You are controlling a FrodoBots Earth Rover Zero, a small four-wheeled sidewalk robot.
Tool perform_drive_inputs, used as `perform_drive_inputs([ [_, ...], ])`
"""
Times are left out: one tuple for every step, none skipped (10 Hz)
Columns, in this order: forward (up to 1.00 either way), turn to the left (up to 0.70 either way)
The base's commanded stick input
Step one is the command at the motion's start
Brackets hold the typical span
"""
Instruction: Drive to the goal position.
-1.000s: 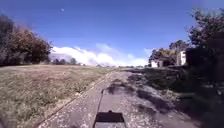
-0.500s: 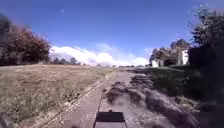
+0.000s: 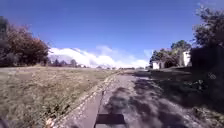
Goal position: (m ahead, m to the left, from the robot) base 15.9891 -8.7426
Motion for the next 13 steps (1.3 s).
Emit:
perform_drive_inputs([
  [1.0,-0.15],
  [1.0,-0.06],
  [1.0,0.0],
  [1.0,0.0],
  [1.0,0.0],
  [1.0,0.0],
  [1.0,0.0],
  [1.0,0.0],
  [1.0,0.0],
  [1.0,-0.05],
  [1.0,-0.12],
  [1.0,-0.2],
  [1.0,-0.28],
])
